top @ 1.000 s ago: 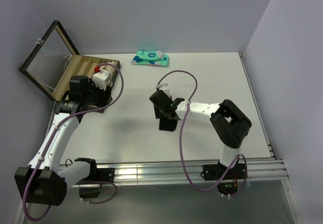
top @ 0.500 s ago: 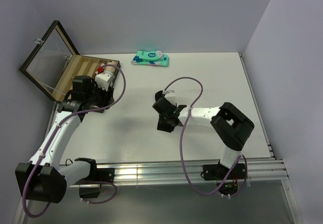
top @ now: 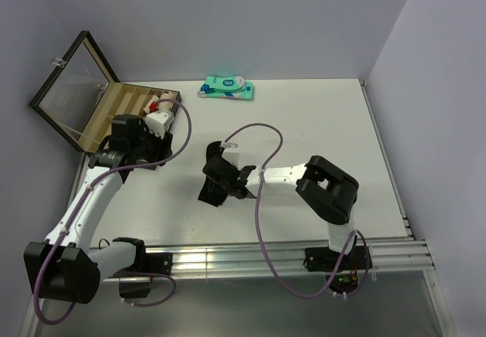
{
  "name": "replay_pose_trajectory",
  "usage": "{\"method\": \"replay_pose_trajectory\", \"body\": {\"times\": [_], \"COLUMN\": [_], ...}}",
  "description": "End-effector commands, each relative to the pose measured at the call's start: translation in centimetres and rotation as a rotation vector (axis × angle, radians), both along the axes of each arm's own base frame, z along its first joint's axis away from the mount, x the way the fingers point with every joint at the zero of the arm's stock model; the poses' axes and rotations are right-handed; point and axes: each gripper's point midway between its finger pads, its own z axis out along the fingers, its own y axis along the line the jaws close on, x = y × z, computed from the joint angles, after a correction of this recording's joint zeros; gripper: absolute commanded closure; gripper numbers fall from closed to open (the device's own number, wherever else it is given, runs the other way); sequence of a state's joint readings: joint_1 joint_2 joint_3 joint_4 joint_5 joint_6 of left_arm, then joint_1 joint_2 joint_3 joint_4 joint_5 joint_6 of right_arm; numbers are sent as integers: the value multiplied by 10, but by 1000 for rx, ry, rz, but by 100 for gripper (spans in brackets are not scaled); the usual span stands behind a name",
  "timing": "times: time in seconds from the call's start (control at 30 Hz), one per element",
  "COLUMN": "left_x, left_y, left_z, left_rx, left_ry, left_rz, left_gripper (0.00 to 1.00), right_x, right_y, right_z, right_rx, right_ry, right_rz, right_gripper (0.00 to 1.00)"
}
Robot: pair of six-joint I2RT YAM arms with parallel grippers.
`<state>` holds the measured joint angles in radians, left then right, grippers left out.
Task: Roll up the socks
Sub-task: Roll the sock at the center of the board.
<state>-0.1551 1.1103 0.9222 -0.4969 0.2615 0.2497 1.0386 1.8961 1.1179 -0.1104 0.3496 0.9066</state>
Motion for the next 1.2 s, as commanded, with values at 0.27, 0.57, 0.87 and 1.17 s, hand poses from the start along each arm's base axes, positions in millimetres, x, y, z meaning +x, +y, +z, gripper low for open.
{"method": "replay_pose_trajectory", "body": {"times": [0.27, 0.57, 0.87, 1.17], "left_x": [4, 2, 2, 5], "left_y": [-8, -12, -18, -18], "left_z": [39, 62, 78, 76], "left_rx": [-42, -62, -92, -81], "left_ry": [-88, -100, -94, -93], "left_rz": [-20, -35, -58, -66], "left_gripper": [43, 43, 43, 43], "right_x": [-11, -36, -70, -72], "right_y": [1, -7, 10, 10], "right_z": [42, 59, 34, 5], "right_rx": [-91, -98, -118, -210], "right_ry": [-138, -208, -282, -258], "right_rz": [186, 416, 696, 736], "right_gripper": [43, 40, 44, 45]}}
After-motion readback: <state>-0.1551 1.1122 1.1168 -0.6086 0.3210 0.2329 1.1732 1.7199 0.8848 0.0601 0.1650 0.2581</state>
